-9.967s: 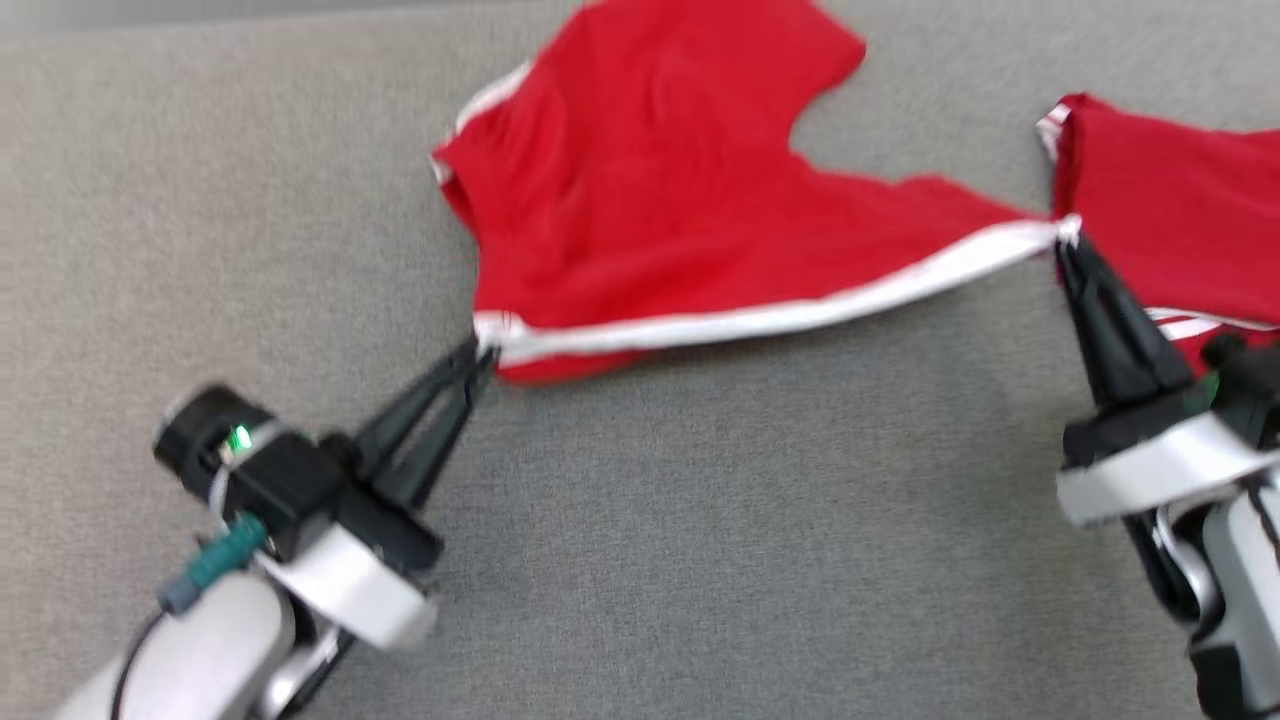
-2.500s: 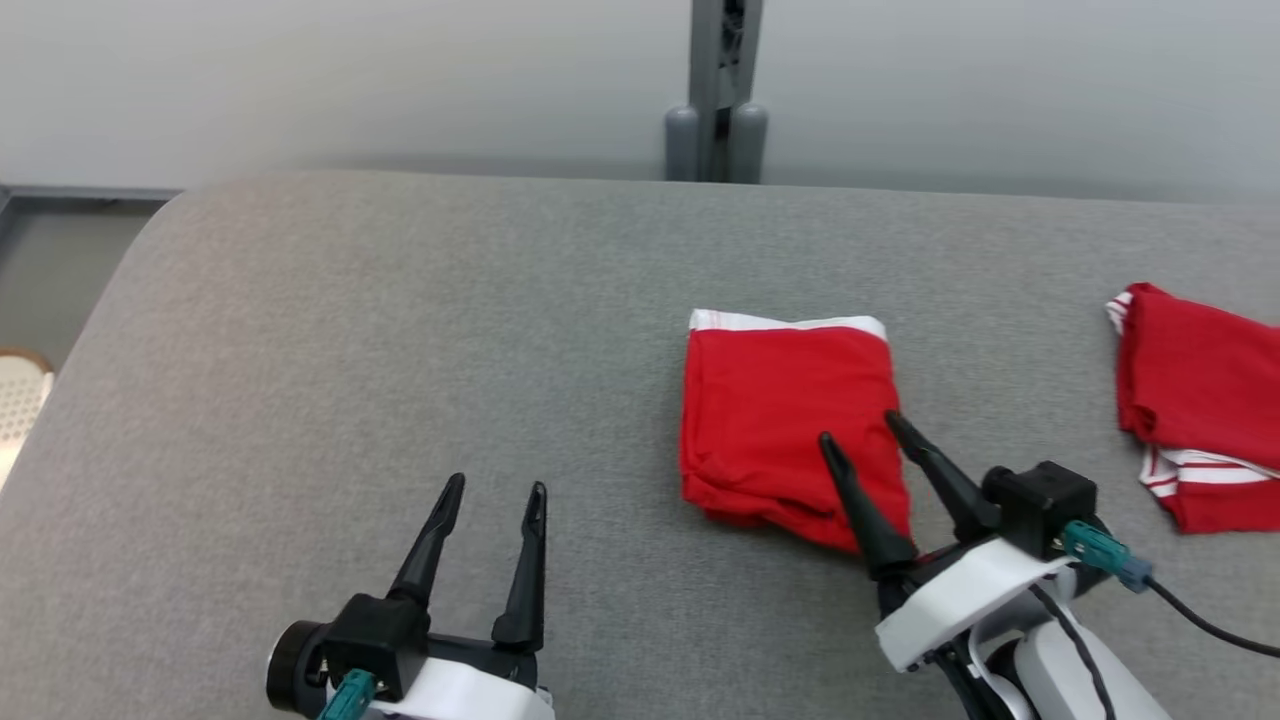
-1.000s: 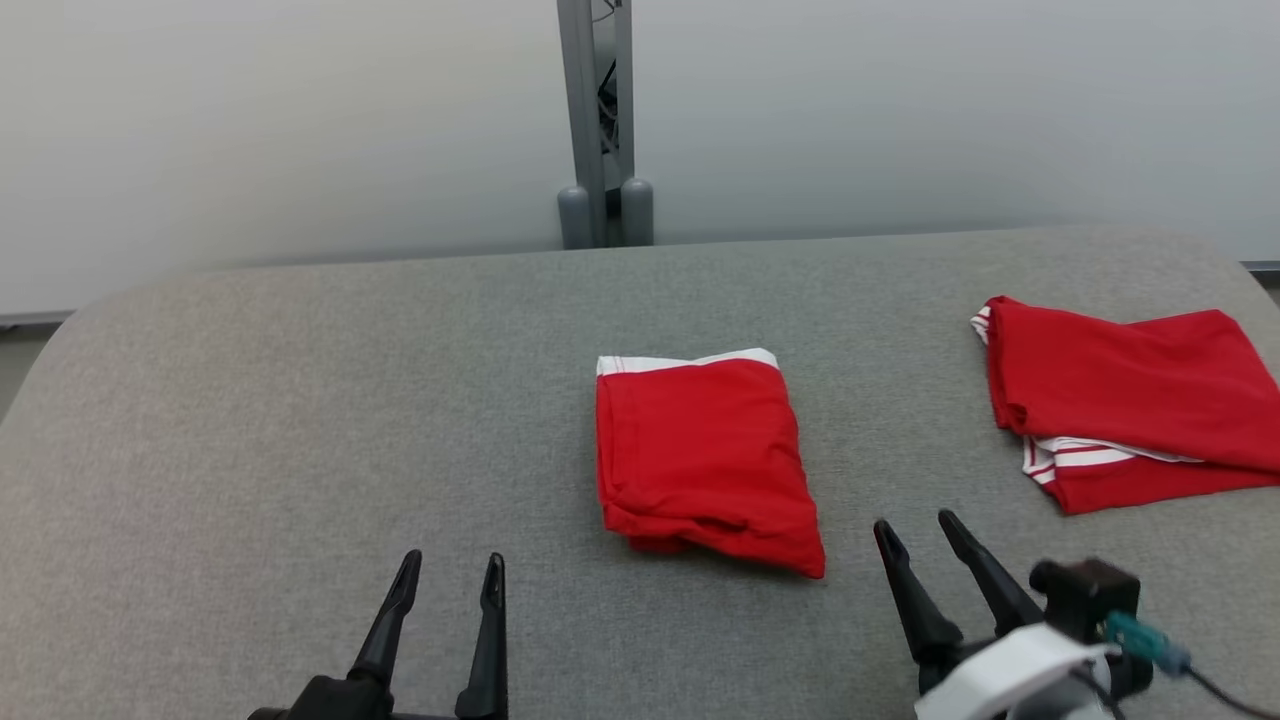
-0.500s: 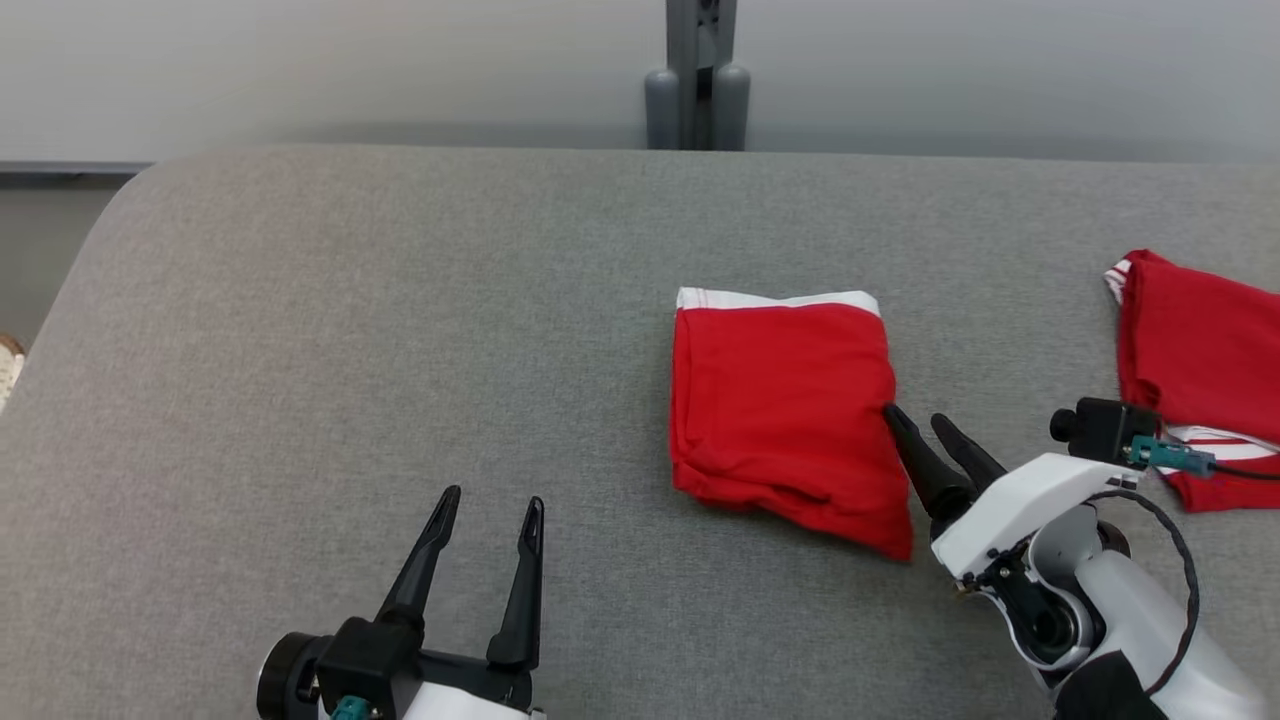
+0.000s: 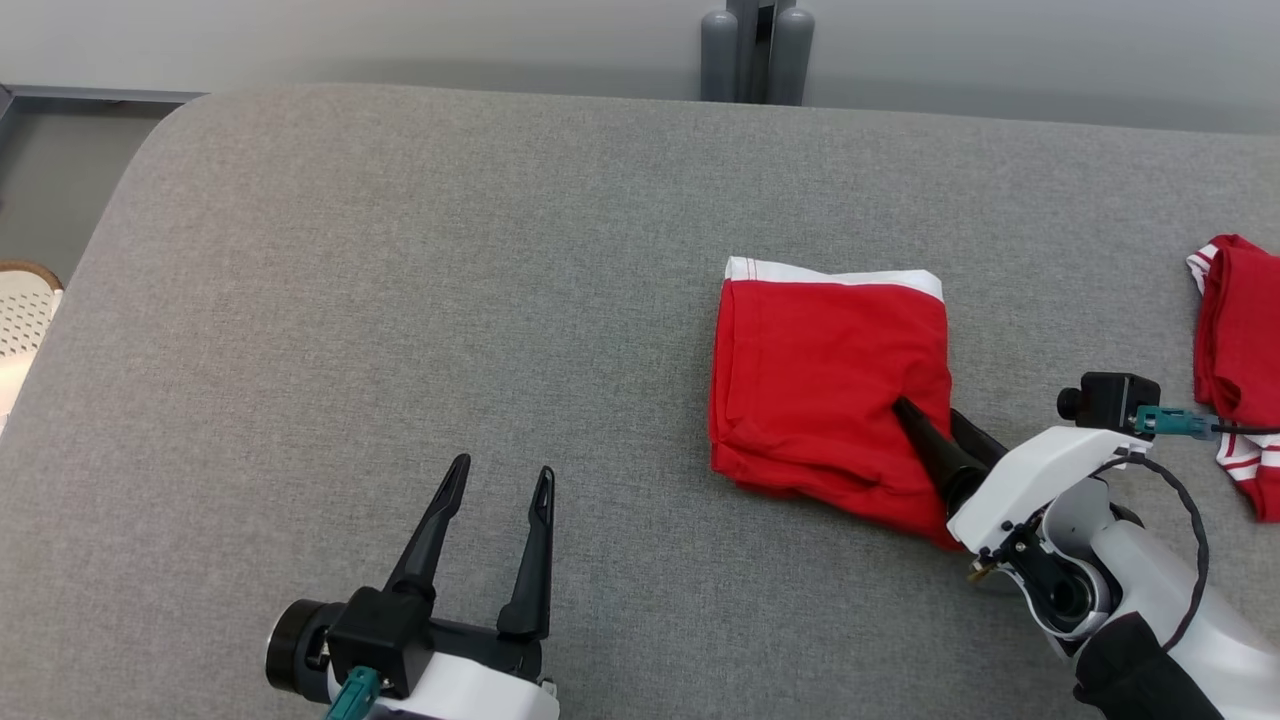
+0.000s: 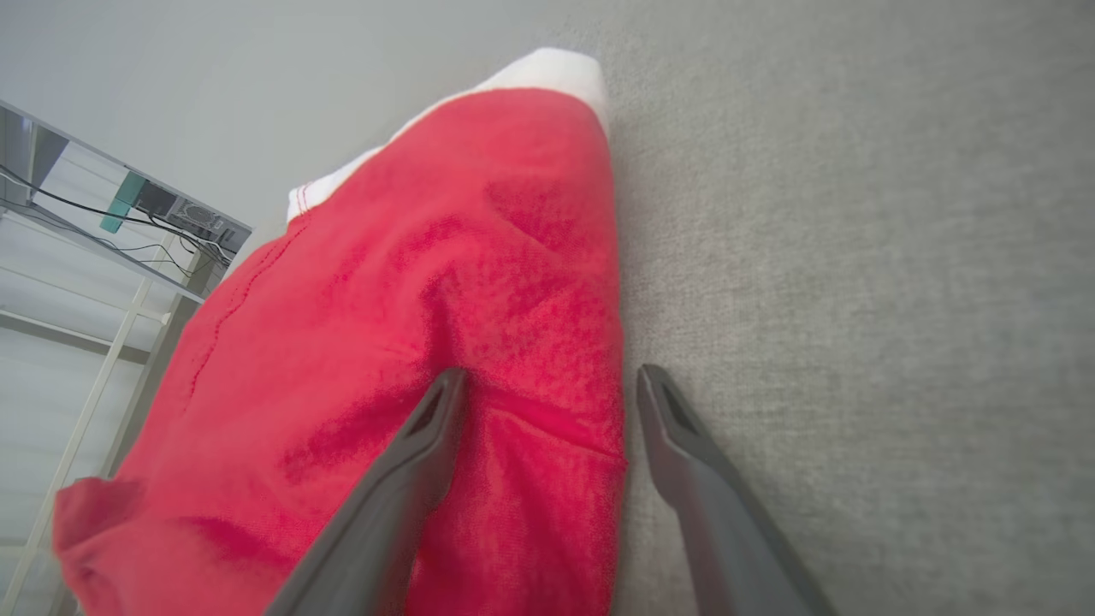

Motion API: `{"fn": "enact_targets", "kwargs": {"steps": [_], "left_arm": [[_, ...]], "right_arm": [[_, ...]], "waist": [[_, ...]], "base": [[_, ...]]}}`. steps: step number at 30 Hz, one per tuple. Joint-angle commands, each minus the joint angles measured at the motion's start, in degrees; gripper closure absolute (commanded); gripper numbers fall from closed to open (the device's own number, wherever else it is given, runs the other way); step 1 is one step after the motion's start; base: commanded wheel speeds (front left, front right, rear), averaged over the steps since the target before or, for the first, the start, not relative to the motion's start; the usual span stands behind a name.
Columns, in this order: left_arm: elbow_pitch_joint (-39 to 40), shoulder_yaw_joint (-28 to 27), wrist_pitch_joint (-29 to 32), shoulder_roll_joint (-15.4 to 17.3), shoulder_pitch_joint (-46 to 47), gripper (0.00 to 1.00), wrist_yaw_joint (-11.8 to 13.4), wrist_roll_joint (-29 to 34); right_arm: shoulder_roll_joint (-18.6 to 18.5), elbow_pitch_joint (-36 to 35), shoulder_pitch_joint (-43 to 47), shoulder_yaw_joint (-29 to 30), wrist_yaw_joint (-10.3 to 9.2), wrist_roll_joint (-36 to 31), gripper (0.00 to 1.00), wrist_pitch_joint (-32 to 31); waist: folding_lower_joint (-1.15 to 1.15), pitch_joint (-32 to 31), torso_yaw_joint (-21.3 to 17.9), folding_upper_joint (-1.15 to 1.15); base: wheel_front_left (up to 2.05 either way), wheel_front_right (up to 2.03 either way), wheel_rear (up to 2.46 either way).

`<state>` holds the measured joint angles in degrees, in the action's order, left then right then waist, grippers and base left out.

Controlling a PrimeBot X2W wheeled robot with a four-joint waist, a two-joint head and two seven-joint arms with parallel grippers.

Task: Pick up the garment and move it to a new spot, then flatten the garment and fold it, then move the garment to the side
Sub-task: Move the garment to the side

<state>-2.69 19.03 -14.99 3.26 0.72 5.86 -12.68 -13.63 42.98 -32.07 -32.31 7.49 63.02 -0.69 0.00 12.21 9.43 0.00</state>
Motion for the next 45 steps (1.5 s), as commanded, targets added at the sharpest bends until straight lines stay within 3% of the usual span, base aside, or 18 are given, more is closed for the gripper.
{"fn": "enact_targets", "kwargs": {"steps": [1, 2, 3, 4, 5, 16, 26, 37, 45], "left_arm": [[-0.2, 0.0, -0.2, 0.2, 1.1, 0.00, -0.2, 0.3], [-0.2, 0.1, -0.2, 0.2, 1.3, 0.00, -0.2, 0.3], [-0.2, 0.2, -0.2, 0.2, 1.4, 0.00, -0.2, 0.3], [-0.3, 0.3, -0.2, 0.2, 1.3, 0.00, -0.1, 0.4], [-0.3, 0.4, -0.2, 0.1, 1.3, 0.00, -0.1, 0.4], [-0.7, 0.6, -0.2, 0.7, 0.6, 0.00, 0.0, 0.5], [0.2, 1.4, 0.3, 1.6, 0.5, 0.00, 0.0, 1.1], [3.4, 1.9, 2.1, 3.5, 3.4, 0.00, 0.0, 2.2], [5.6, 2.5, 3.7, 4.4, 6.1, 0.00, -0.3, 3.2]], "right_arm": [[-0.2, 0.6, 0.0, -0.9, 0.00, 0.8, 0.00, 0.4], [-0.2, 0.8, -0.1, -1.4, 0.00, 1.1, 0.00, 0.8], [-0.2, 1.0, -0.1, -1.9, 0.00, 1.5, 0.13, 1.3], [-0.4, 1.1, -0.1, -2.5, 0.00, 1.7, 0.51, 1.9], [-0.6, 1.2, 0.0, -3.0, 0.00, 1.9, 1.00, 2.7], [-4.0, 0.3, -2.3, -10.8, 0.00, -0.8, 1.00, 10.4], [-9.8, -0.4, -8.4, -16.5, 0.00, -6.0, 1.00, 12.6], [-14.3, 1.6, -17.7, -19.2, 0.00, -10.0, 1.00, 13.4], [-17.3, 5.7, -24.3, -20.2, 0.00, -12.6, 1.00, 14.0]], "waist": [[0.00, 0.3, 0.4, 0.00], [0.00, 0.4, 0.6, 0.00], [0.00, 0.5, 0.7, 0.00], [0.00, 0.5, 0.8, 0.00], [0.00, 0.5, 0.9, 0.00], [0.00, -1.2, -1.4, 0.00], [0.00, -1.3, -7.5, 0.00], [0.00, 3.2, -15.2, 0.00], [0.00, 7.7, -16.6, 0.00]], "base": [[0.00, 0.00, 0.00], [0.00, 0.00, 0.00], [0.00, 0.00, 0.00], [0.00, 0.00, 0.00], [0.00, 0.00, 0.00], [0.00, 0.00, 0.00], [0.00, 0.00, 0.00], [0.00, 0.00, 0.00], [0.00, 0.00, 0.00]]}}
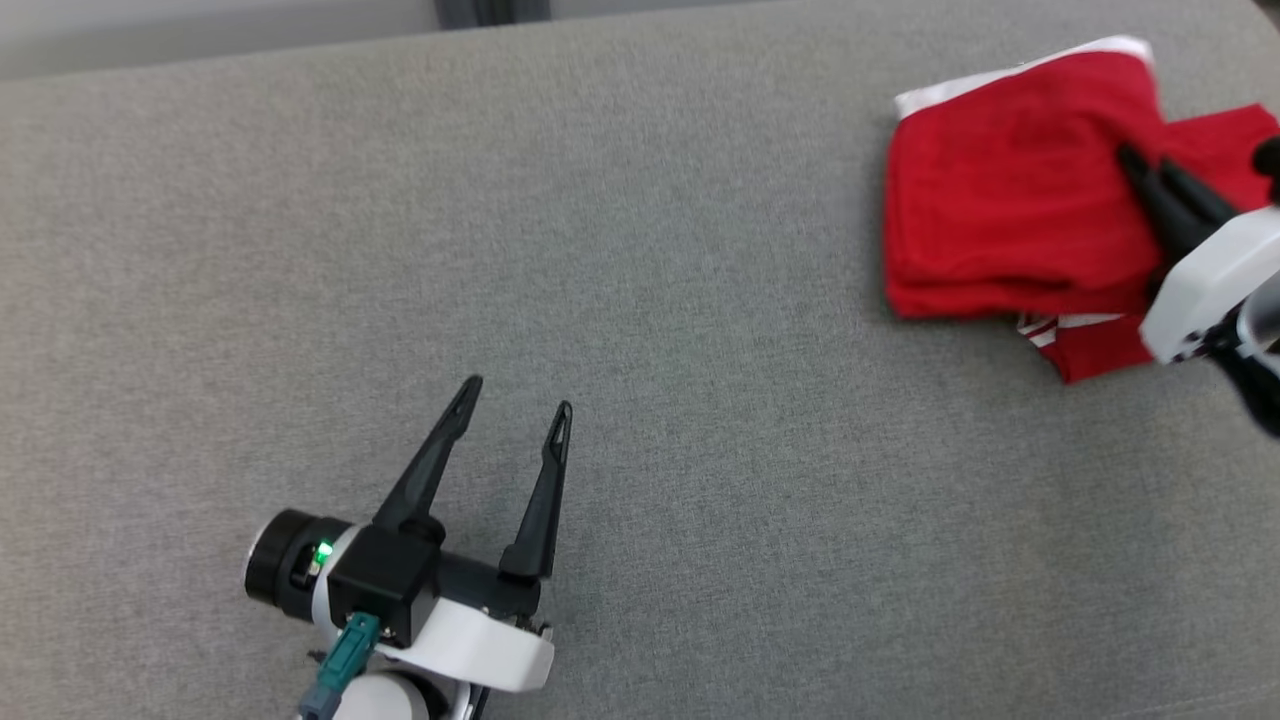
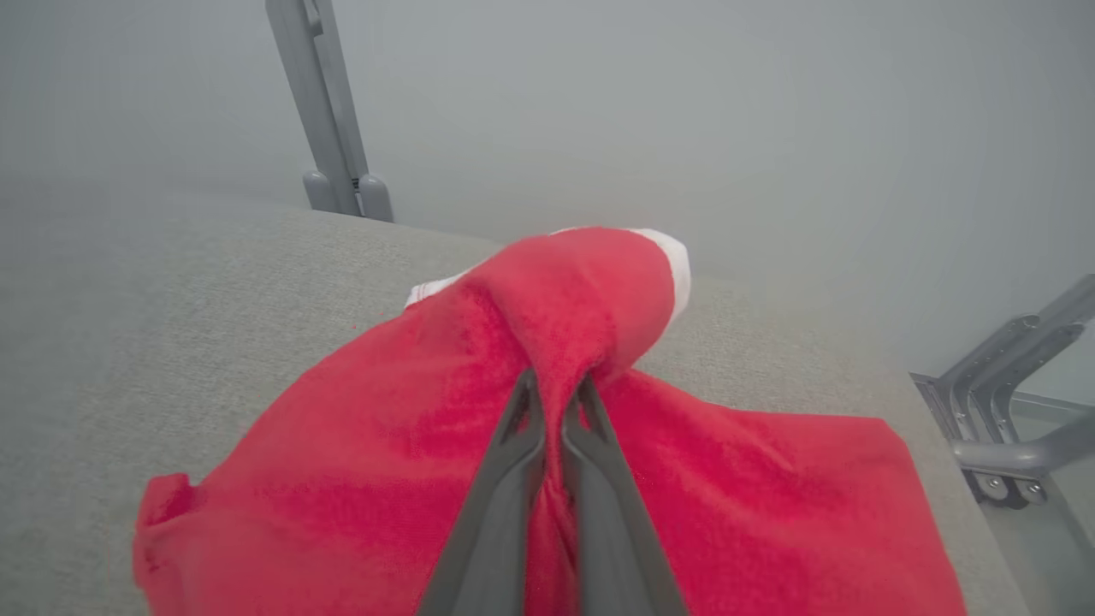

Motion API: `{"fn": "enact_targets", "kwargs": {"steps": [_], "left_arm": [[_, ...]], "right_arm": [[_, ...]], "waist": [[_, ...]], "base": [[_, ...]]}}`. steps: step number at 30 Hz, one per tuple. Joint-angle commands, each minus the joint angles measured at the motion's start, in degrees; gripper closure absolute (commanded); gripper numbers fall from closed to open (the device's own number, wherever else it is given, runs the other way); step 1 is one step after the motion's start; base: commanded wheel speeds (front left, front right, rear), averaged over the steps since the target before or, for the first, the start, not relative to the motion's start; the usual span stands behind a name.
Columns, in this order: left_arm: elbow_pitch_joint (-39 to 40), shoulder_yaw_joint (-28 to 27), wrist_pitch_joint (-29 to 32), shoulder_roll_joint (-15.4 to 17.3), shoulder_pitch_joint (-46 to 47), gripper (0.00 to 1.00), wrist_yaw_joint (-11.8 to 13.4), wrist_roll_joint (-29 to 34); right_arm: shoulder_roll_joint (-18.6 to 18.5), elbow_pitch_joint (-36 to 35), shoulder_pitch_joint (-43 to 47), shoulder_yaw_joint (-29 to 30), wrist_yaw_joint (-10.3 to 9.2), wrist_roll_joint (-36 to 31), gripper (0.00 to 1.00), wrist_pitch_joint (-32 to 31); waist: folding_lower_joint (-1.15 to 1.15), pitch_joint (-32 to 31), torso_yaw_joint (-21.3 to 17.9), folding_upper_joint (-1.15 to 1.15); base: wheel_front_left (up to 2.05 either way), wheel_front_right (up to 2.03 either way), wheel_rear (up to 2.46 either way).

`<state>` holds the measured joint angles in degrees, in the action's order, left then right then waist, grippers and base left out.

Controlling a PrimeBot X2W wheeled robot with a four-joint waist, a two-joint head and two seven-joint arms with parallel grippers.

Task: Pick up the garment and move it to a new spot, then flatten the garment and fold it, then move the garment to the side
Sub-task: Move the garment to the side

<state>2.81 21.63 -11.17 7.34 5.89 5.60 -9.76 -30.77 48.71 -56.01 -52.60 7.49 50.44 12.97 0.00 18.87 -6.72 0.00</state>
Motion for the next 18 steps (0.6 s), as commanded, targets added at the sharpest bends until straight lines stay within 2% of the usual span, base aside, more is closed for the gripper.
{"fn": "enact_targets", "kwargs": {"steps": [1, 9, 14, 18], "left_arm": [[0.5, -0.1, 0.0, 0.4, 1.4, 0.00, -0.1, 0.3], [2.9, 0.2, 0.9, 1.0, 4.3, 0.00, -0.5, 0.8], [3.6, 0.4, 1.3, 1.5, 5.5, 0.00, -0.7, 0.8], [3.9, 0.6, 1.6, 1.7, 5.7, 0.00, -0.8, 0.8]], "right_arm": [[-0.6, 0.4, -1.2, -0.2, 0.00, -0.4, 1.00, 0.5], [-5.6, 3.3, -6.7, -2.9, -0.01, -3.9, 1.00, -0.2], [-8.7, 3.9, -8.7, -6.6, -0.01, -6.9, 1.00, -1.6], [-8.9, 5.4, -9.9, -6.9, -0.01, -8.3, 1.00, -0.7]], "waist": [[0.00, 1.7, -0.4, 0.00], [0.00, 6.2, 0.1, 0.00], [0.00, 7.6, 0.0, 0.00], [0.00, 8.2, -0.3, 0.00]], "base": [[0.00, 0.00, 0.00], [0.00, 0.00, 0.00], [0.00, 0.00, 0.00], [0.00, 0.00, 0.00]]}}
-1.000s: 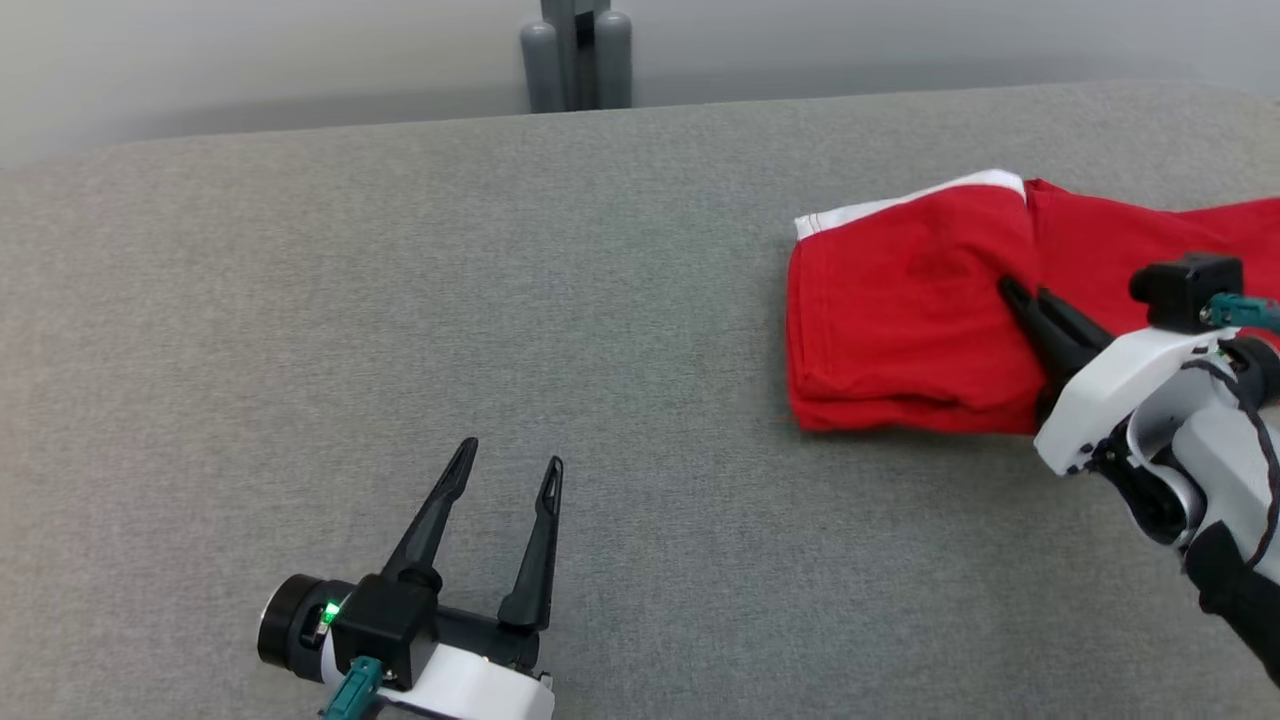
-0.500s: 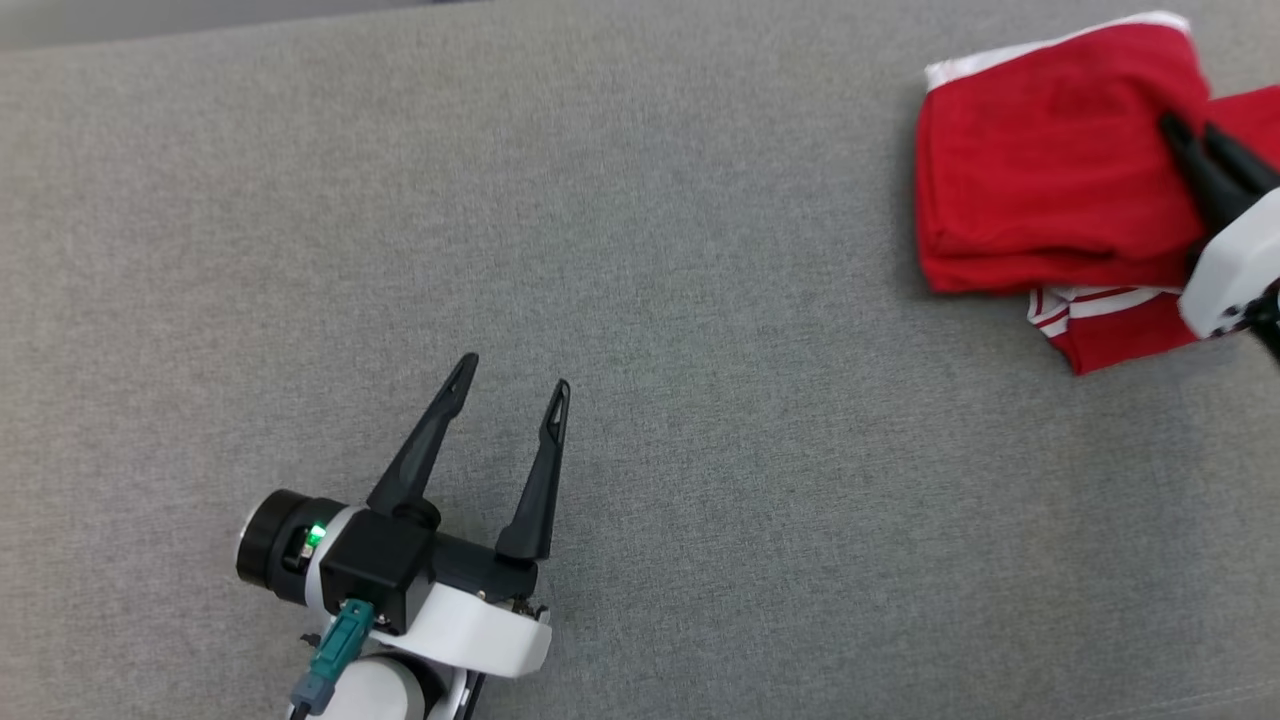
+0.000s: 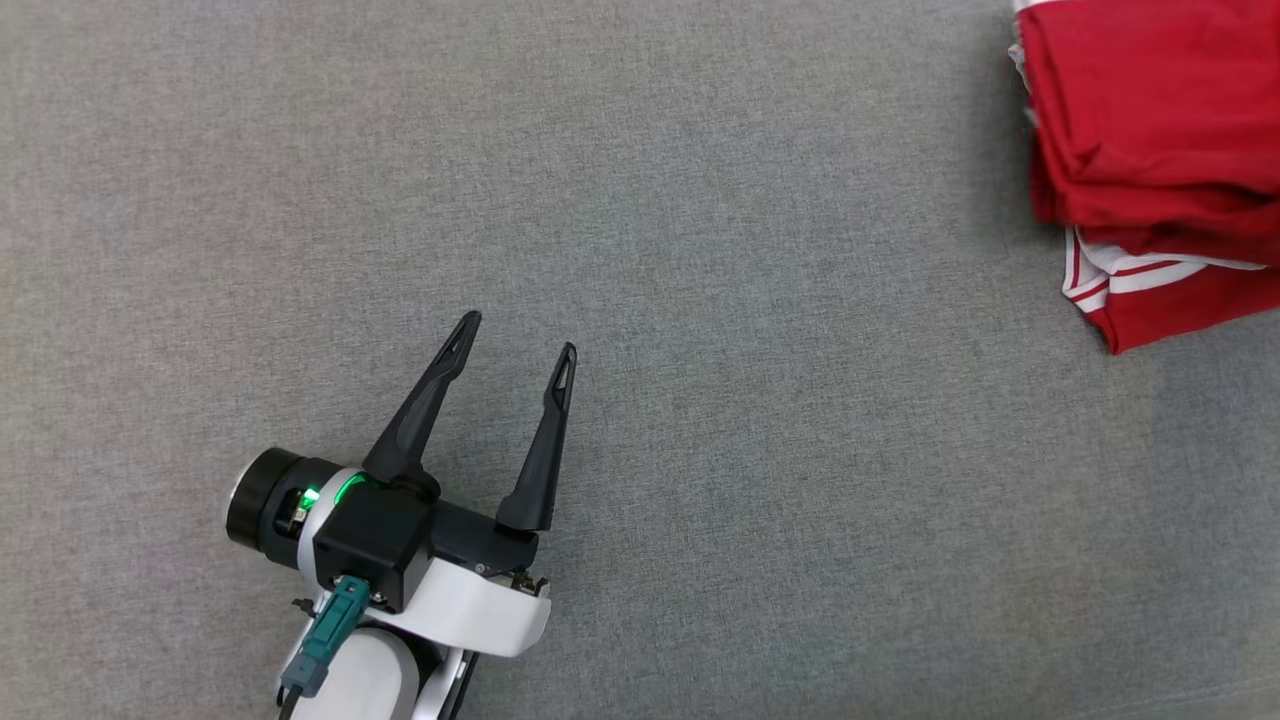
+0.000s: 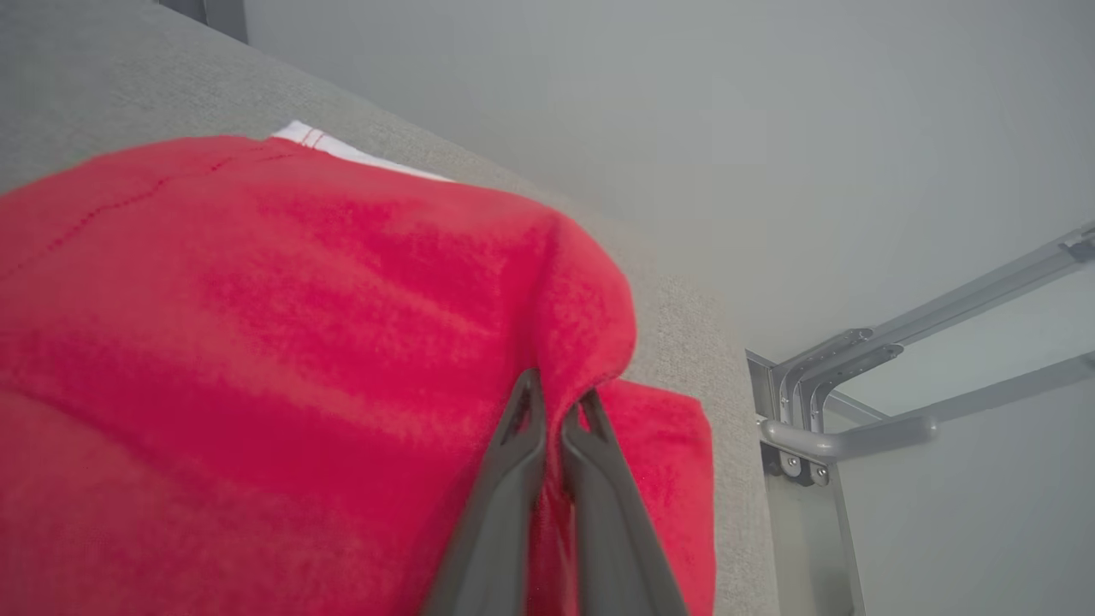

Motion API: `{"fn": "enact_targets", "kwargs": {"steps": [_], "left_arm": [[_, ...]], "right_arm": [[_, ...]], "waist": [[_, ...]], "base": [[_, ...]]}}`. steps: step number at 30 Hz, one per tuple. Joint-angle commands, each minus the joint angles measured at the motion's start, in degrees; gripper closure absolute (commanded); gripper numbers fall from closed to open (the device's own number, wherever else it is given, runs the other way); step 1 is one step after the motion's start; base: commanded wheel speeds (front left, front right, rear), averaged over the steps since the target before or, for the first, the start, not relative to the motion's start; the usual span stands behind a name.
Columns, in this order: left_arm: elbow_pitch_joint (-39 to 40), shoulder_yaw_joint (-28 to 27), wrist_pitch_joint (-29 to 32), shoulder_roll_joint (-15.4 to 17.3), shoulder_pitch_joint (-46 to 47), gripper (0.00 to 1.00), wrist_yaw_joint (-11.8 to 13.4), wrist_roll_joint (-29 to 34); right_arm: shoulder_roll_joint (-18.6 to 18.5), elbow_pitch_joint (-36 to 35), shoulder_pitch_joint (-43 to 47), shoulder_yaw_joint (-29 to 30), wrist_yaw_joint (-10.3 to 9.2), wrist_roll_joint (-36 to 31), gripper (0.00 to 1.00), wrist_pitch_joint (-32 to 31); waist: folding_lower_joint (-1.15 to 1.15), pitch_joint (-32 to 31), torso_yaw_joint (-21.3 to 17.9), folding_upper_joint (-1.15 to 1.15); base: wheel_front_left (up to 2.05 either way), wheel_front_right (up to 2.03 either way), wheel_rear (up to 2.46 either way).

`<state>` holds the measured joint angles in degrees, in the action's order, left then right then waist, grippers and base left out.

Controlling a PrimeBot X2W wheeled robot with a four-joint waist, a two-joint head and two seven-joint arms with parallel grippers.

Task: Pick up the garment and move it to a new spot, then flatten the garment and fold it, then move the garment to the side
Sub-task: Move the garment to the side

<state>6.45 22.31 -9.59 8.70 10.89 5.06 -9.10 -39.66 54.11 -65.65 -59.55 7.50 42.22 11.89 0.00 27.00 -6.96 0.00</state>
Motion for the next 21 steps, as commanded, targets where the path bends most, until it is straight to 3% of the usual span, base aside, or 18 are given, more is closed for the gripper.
{"fn": "enact_targets", "kwargs": {"steps": [1, 8, 10, 11, 12, 16, 21], "left_arm": [[0.3, 0.0, 0.1, 0.4, 0.9, 0.00, -0.3, 0.1], [0.0, 0.7, 0.3, 0.4, 1.9, 0.00, -0.6, -0.1], [-0.1, 0.8, 0.3, 0.5, 2.0, 0.00, -0.7, -0.3], [-0.2, 0.9, 0.3, 0.5, 2.0, 0.00, -0.8, -0.3], [-0.2, 0.9, 0.3, 0.5, 2.0, 0.00, -0.7, -0.4], [-0.5, 1.0, 0.4, 0.6, 1.4, 0.00, -0.3, -0.5], [-0.9, 1.0, 0.1, 0.4, 0.6, 0.00, 0.1, -1.0]], "right_arm": [[0.2, 0.6, -0.8, -0.4, -0.02, -1.5, 1.00, 0.6], [3.0, 7.3, -1.4, 0.1, -0.02, -6.3, 1.00, 2.5], [3.9, 9.2, -1.4, 0.7, -0.02, -7.4, 0.57, 2.8], [4.1, 10.2, -1.6, 0.9, -0.02, -8.1, 0.05, 2.9], [4.3, 11.2, -2.0, 1.1, -0.02, -9.1, 0.00, 3.1], [5.6, 14.0, -4.1, 3.2, -0.02, -13.9, 0.00, 3.4], [6.2, 10.8, -4.0, 11.4, -0.02, -19.9, 0.00, 3.3]], "waist": [[0.00, 0.2, -0.1, 0.00], [0.00, 0.6, 0.3, 0.00], [0.00, 0.4, 0.5, 0.00], [0.00, 0.3, 0.6, 0.00], [0.00, 0.1, 0.7, 0.00], [0.00, -1.0, 0.8, 0.00], [0.00, -2.8, 0.8, 0.00]], "base": [[0.00, 0.00, 0.00], [0.00, 0.00, 0.00], [0.00, 0.00, 0.00], [0.00, 0.00, 0.00], [0.00, 0.00, 0.00], [0.00, 0.00, 0.00], [0.00, 0.00, 0.00]]}}
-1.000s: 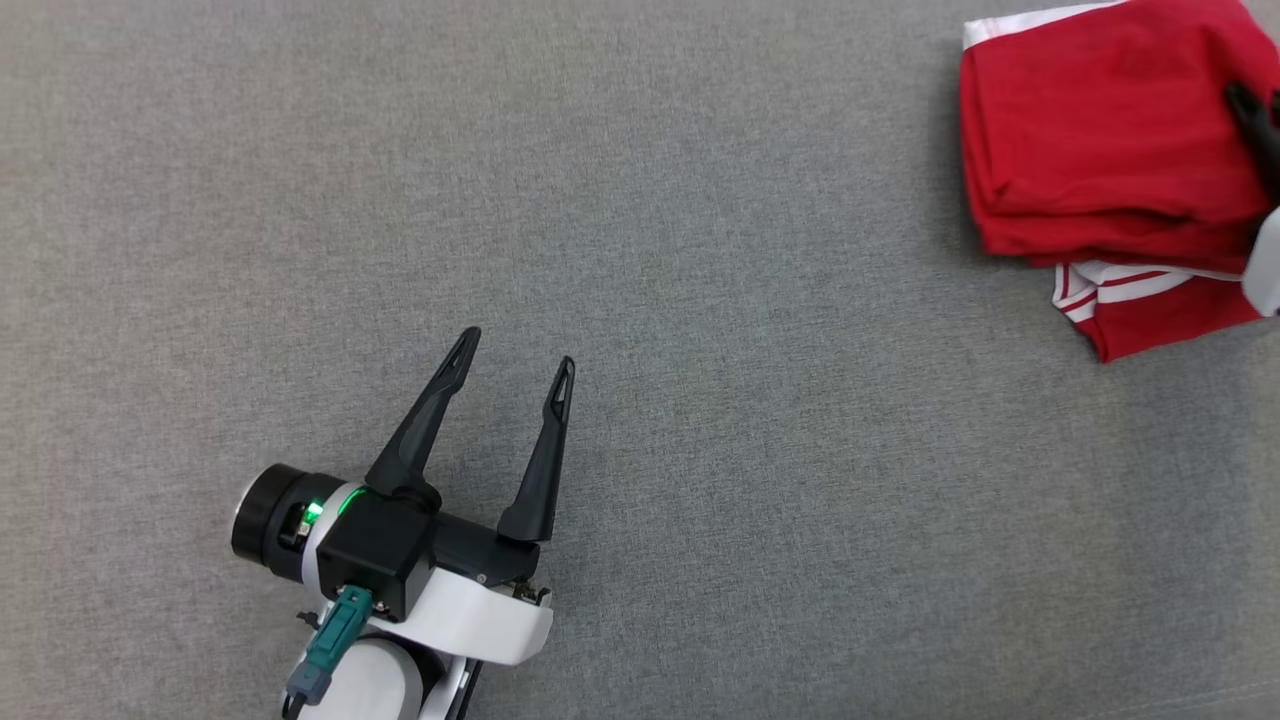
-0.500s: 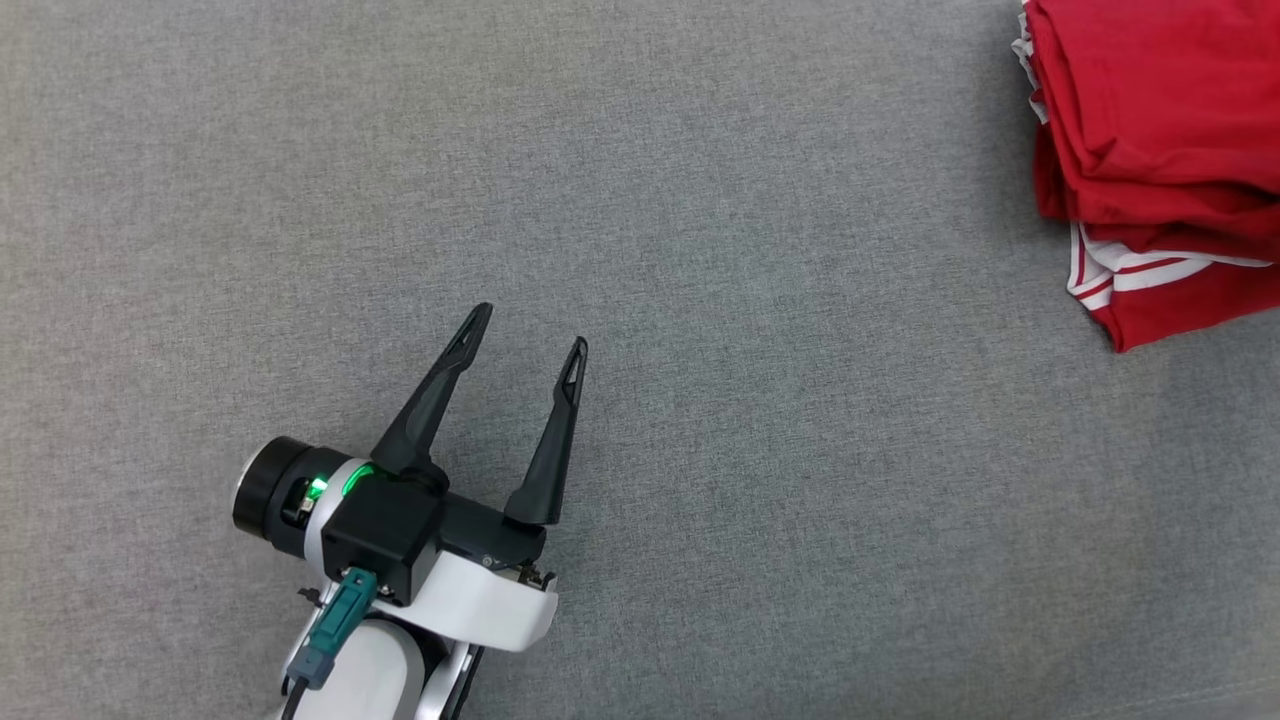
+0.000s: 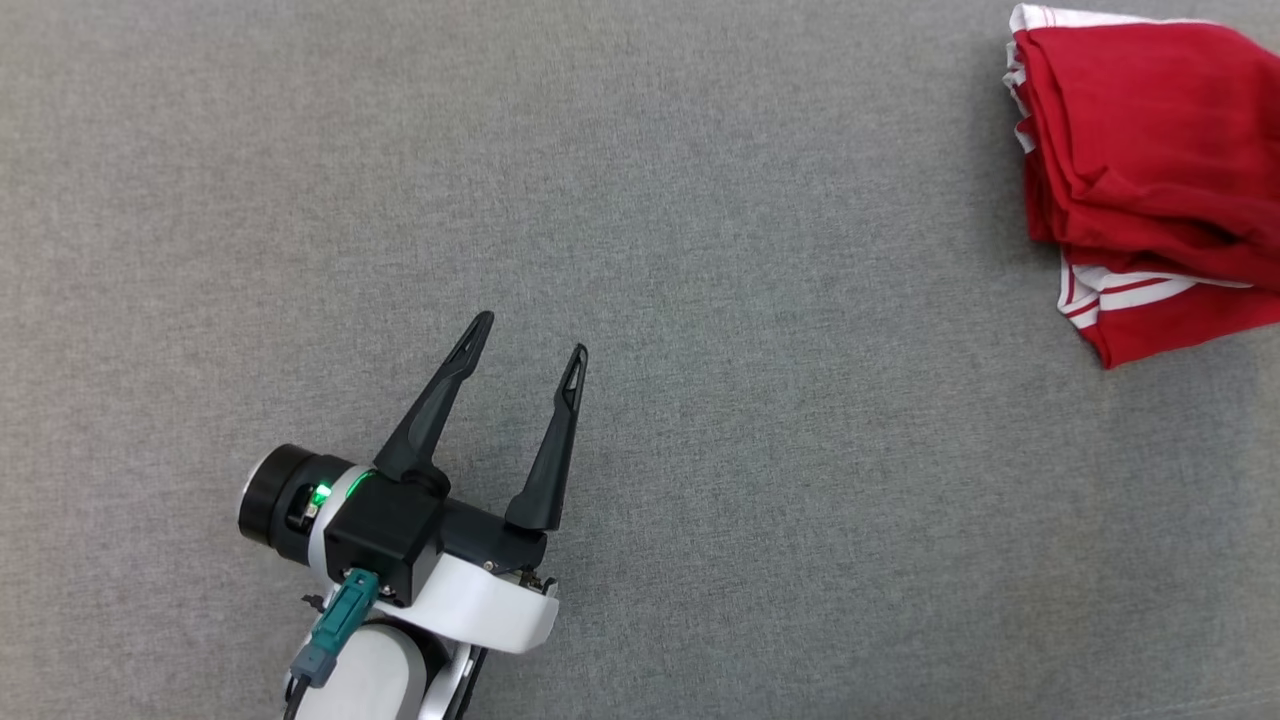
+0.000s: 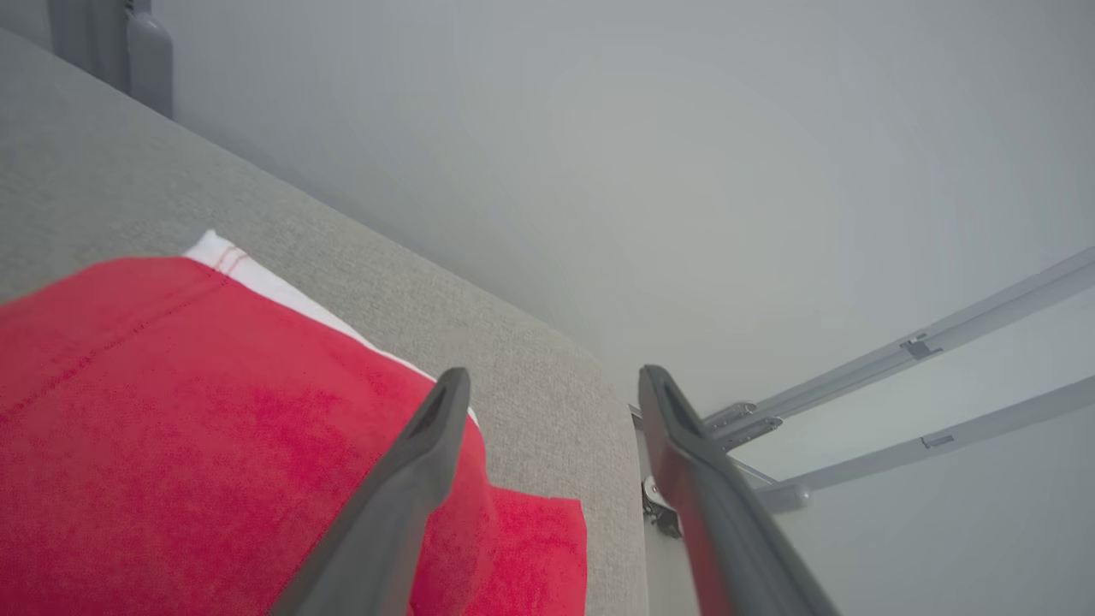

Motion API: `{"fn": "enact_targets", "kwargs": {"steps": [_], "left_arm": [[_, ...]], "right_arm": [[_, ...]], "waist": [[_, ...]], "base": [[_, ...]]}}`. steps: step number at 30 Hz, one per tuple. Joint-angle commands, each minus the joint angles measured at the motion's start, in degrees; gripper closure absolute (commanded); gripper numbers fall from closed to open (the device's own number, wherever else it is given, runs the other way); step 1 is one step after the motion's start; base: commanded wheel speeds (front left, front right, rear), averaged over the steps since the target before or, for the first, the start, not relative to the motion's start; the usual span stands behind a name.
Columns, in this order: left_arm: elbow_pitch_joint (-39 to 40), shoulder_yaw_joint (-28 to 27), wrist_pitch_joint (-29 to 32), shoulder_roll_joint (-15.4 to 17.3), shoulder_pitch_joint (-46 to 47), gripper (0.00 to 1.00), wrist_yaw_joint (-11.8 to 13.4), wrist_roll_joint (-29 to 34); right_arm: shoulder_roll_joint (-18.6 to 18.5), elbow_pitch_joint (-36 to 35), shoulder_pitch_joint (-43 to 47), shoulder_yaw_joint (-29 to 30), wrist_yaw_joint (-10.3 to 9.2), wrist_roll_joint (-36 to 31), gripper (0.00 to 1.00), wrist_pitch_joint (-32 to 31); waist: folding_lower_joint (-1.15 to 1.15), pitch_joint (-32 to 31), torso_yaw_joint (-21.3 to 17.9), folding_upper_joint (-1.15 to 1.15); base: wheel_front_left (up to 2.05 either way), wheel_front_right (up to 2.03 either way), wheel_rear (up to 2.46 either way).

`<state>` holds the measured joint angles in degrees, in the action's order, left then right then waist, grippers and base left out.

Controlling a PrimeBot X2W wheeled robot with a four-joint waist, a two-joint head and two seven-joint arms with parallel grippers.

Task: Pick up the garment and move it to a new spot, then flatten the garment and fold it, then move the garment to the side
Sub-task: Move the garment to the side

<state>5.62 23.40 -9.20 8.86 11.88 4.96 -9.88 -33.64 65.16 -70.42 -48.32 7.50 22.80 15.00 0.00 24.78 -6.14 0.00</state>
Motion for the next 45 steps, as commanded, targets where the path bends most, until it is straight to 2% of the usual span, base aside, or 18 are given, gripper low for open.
{"fn": "enact_targets", "kwargs": {"steps": [1, 5, 9, 14, 19, 24, 35, 45], "left_arm": [[-0.2, -0.1, -0.4, 0.1, -0.7, 0.00, 0.3, -0.4], [-1.1, -0.6, -1.0, -0.5, -2.0, 0.00, 1.0, -1.8], [-2.2, -1.0, -1.6, -1.5, -3.6, 0.00, 1.4, -3.6], [-4.1, -1.6, -2.7, -2.1, -5.7, 0.00, 2.2, -5.5], [-6.2, -2.2, -3.8, -2.9, -7.7, 0.00, 2.8, -7.0], [-7.5, -3.3, -4.7, -3.6, -9.7, 0.00, 3.3, -9.4], [-8.7, -5.6, -6.0, -4.3, -14.4, 0.00, 3.6, -10.8], [-6.9, -7.6, -6.0, -4.9, -17.3, 0.00, 2.7, -9.3]], "right_arm": [[0.5, -1.8, 1.9, 3.1, -0.02, -1.9, 0.00, 0.2], [3.4, -9.9, 8.9, 16.1, -0.02, -8.6, 0.00, 0.3], [8.3, -19.9, 19.3, 27.6, -0.02, -15.6, 0.00, 0.3], [16.4, -32.7, 32.1, 36.1, -0.02, -19.7, 0.00, 0.3], [22.6, -41.9, 42.5, 37.3, -0.02, -18.2, 0.00, 0.2], [25.7, -48.0, 49.9, 36.4, -0.02, -16.5, 0.00, 0.2], [29.1, -58.3, 64.4, 37.8, -0.02, -14.2, 0.00, 0.2], [30.0, -62.2, 72.4, 39.4, -0.02, -14.9, 0.00, 0.2]], "waist": [[0.00, -1.2, 0.0, 0.00], [0.00, -4.0, -0.1, 0.00], [0.00, -6.8, 0.2, 0.00], [0.00, -10.5, 0.7, 0.00], [0.00, -14.8, 1.6, 0.00], [0.00, -18.0, 2.6, 0.00], [0.00, -22.6, 4.1, 0.00], [0.00, -23.9, 4.7, 0.00]], "base": [[0.00, 0.00, 0.00], [0.00, 0.00, 0.00], [0.00, 0.00, 0.00], [0.00, 0.00, 0.00], [0.00, 0.00, 0.00], [0.00, 0.00, 0.00], [0.00, 0.00, 0.00], [0.00, 0.00, 0.00]]}}
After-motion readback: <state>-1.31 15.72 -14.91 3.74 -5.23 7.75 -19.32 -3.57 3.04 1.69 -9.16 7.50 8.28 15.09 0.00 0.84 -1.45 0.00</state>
